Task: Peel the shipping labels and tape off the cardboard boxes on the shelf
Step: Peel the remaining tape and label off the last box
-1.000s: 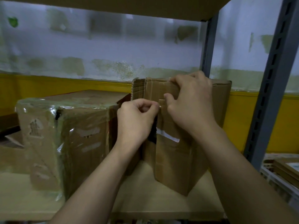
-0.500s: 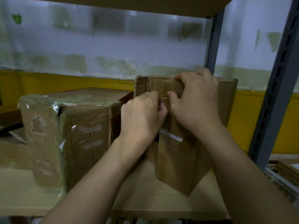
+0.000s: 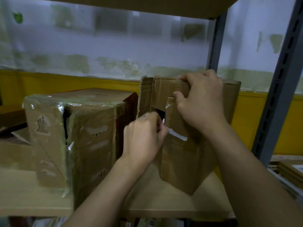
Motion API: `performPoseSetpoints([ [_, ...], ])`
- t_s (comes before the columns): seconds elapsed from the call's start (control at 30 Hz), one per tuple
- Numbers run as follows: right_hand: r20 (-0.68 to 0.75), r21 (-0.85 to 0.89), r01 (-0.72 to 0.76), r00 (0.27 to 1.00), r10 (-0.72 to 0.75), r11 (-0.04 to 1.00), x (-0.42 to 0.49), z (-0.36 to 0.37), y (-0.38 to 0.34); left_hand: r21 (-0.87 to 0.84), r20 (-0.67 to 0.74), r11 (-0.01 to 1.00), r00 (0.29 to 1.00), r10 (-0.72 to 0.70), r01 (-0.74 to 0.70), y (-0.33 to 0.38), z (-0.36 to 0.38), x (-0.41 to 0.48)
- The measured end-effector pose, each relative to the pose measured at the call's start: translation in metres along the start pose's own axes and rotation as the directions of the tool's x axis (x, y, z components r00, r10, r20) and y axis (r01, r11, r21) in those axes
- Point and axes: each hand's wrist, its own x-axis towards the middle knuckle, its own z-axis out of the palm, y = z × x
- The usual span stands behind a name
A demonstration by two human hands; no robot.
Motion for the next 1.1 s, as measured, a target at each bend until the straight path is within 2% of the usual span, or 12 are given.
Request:
performPoseSetpoints([
  [0.17,-0.034,-0.016,0.108,0.993,-0.109,0.994,0.0,0.01,0.008,-0.062,0.13,0.992,0.987,-0.097,0.106,-0.003,-0.002,-0.033],
  [0.33,0.042,-0.219,0.189,0.982,-0.185,0.957,-0.016,0.025,0.013,-0.092,0.26,0.964,0.941,-0.217,0.248,-0.012,-0.012,-0.024],
  [0.43,0.061,-0.232,0.229,0.973,-0.221,0.945,-0.042,0.031,0.013,-0.137,0.349,0.941,0.904,-0.247,0.31,-0.013,-0.027,-0.028],
  [0.53,-0.005,-0.105,0.279,0.96,-0.281,0.955,-0.075,0.038,0.014,-0.215,0.426,0.918,0.878,-0.218,0.332,-0.011,-0.04,-0.039],
  [0.63,-0.163,0.023,0.342,0.929,-0.334,0.94,-0.1,0.045,0.012,-0.216,0.485,0.932,0.86,-0.156,0.291,-0.01,-0.046,-0.048],
  [0.7,-0.206,0.1,0.353,0.922,-0.328,0.93,-0.109,0.045,0.007,-0.219,0.495,0.928,0.854,-0.159,0.3,-0.01,-0.05,-0.053],
  [0.8,-0.147,0.245,0.347,0.936,-0.319,0.906,-0.116,0.04,-0.007,-0.25,0.457,0.919,0.874,-0.166,0.305,-0.01,-0.061,-0.061],
  [0.9,-0.088,0.382,0.269,0.963,-0.255,0.884,-0.119,0.038,-0.023,-0.267,0.376,0.925,0.913,-0.158,0.27,-0.011,-0.079,-0.068],
  [1.0,-0.035,0.518,0.145,0.988,-0.148,0.843,-0.119,0.035,-0.042,-0.232,0.281,0.946,0.947,-0.158,0.227,-0.014,-0.099,-0.068],
  [1.1,0.037,0.59,0.072,0.993,-0.116,0.804,-0.118,0.035,-0.062,-0.15,0.195,0.978,0.974,-0.116,0.146,-0.018,-0.122,-0.067],
])
